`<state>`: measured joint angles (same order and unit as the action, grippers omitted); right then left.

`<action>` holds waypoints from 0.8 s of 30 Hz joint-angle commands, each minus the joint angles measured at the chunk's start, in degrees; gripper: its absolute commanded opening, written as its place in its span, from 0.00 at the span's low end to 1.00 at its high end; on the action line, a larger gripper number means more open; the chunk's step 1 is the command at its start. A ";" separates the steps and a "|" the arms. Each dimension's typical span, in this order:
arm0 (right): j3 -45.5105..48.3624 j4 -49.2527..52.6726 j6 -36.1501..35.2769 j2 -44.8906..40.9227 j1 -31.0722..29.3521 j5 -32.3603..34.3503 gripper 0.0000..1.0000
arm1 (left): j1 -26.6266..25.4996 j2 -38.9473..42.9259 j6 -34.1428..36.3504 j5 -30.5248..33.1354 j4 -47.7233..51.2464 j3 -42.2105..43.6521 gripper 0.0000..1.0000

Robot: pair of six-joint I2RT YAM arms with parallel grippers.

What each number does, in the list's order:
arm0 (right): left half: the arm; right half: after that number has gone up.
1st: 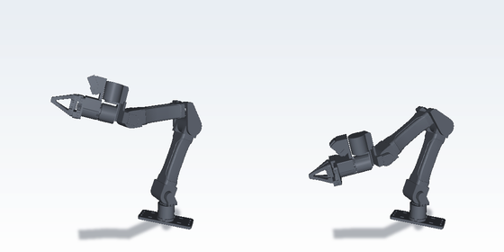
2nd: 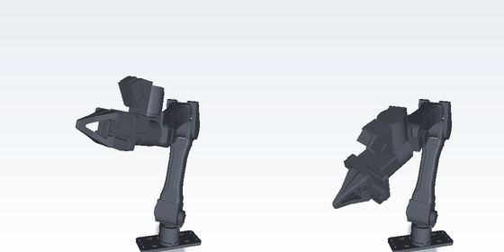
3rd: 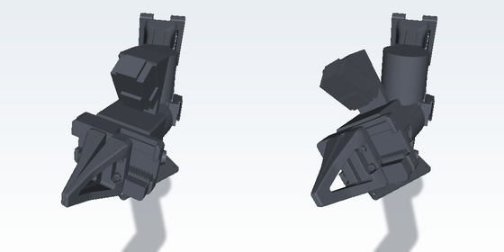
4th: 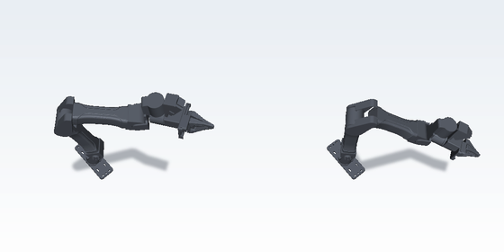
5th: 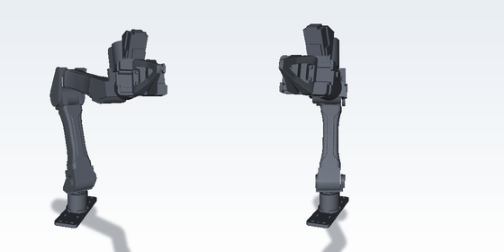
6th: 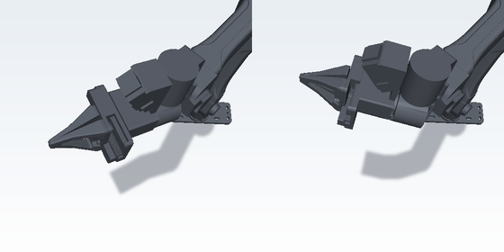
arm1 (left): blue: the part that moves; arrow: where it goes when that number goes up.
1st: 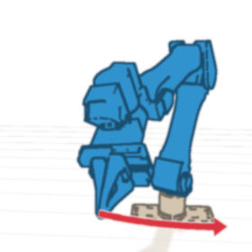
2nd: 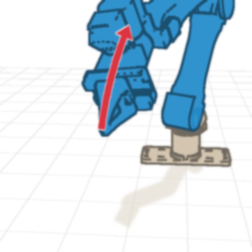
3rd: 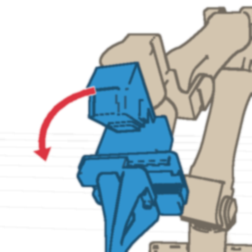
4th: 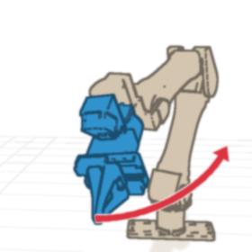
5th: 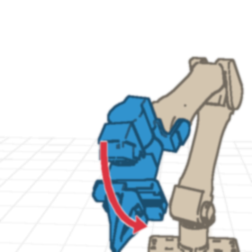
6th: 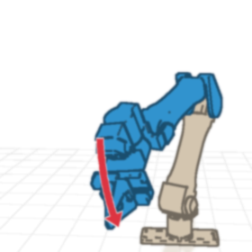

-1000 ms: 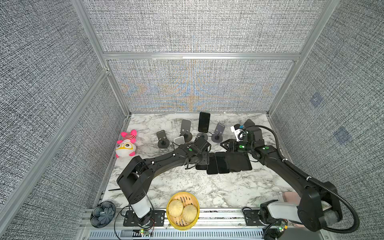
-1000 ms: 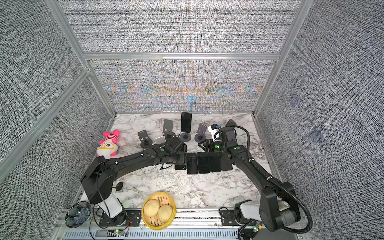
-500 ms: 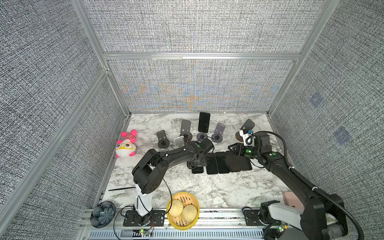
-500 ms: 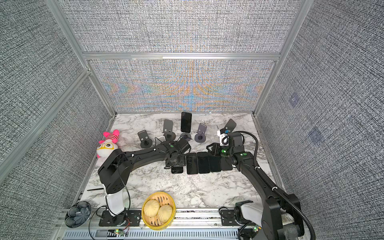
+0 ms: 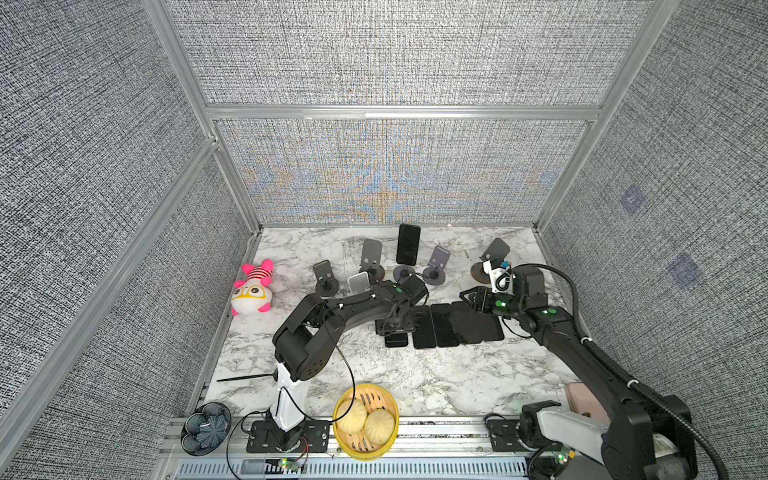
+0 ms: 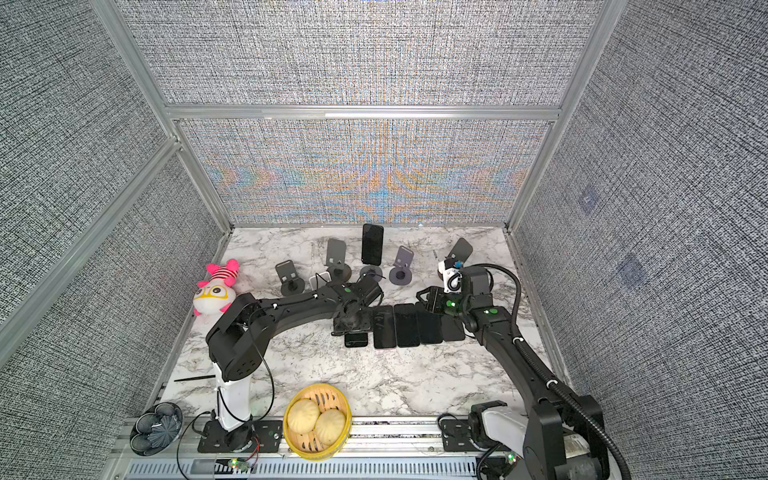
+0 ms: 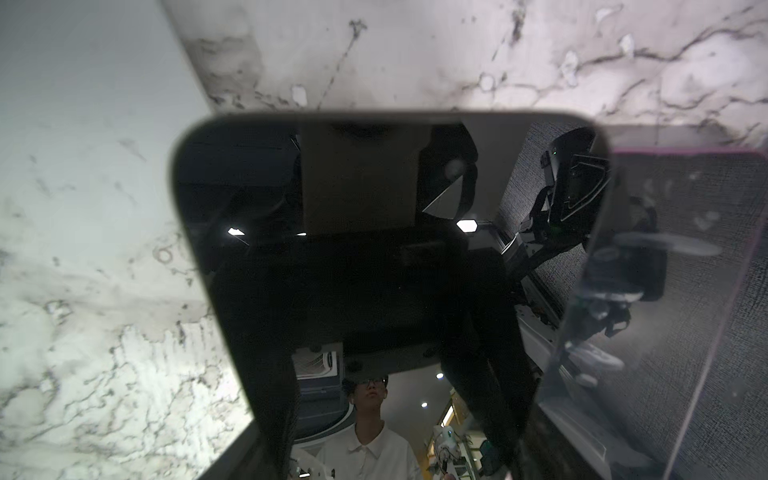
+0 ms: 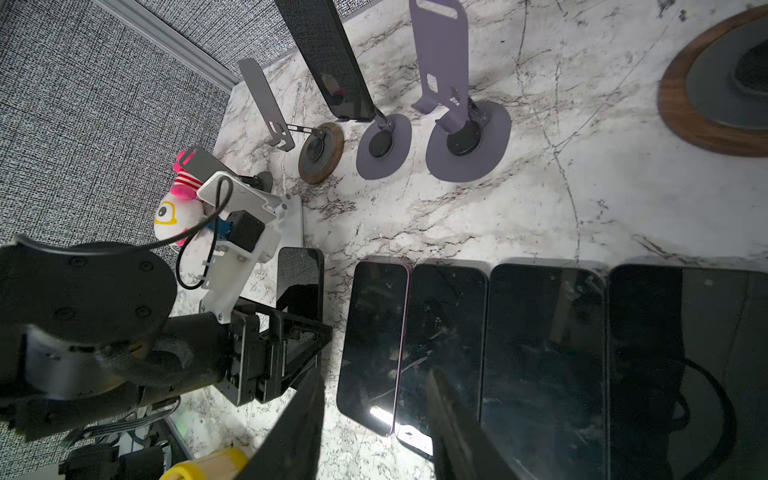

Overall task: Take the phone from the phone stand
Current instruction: 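Lower the black phone flat beside the pink-edged phone with both grippers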

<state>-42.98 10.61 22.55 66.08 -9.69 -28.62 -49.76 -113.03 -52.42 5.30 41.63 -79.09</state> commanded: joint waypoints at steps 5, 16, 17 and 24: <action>0.18 -0.09 -0.31 -0.16 0.20 -0.12 0.42 | 0.19 -0.39 1.10 -0.64 -2.22 0.17 0.37; 0.18 -0.06 -0.18 -0.30 0.12 0.06 0.42 | 0.27 -0.49 0.15 -1.43 -4.52 1.74 0.46; 0.18 -0.05 -0.22 -0.34 0.20 0.15 0.42 | 0.27 -0.48 0.27 -1.35 -4.68 1.96 0.49; 0.13 0.07 -0.18 -0.29 0.18 0.23 0.42 | 0.36 -0.48 0.61 -2.57 -6.61 3.28 0.68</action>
<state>-42.98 10.63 22.55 65.87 -9.50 -28.60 -49.58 -113.45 -52.05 3.90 36.82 -76.38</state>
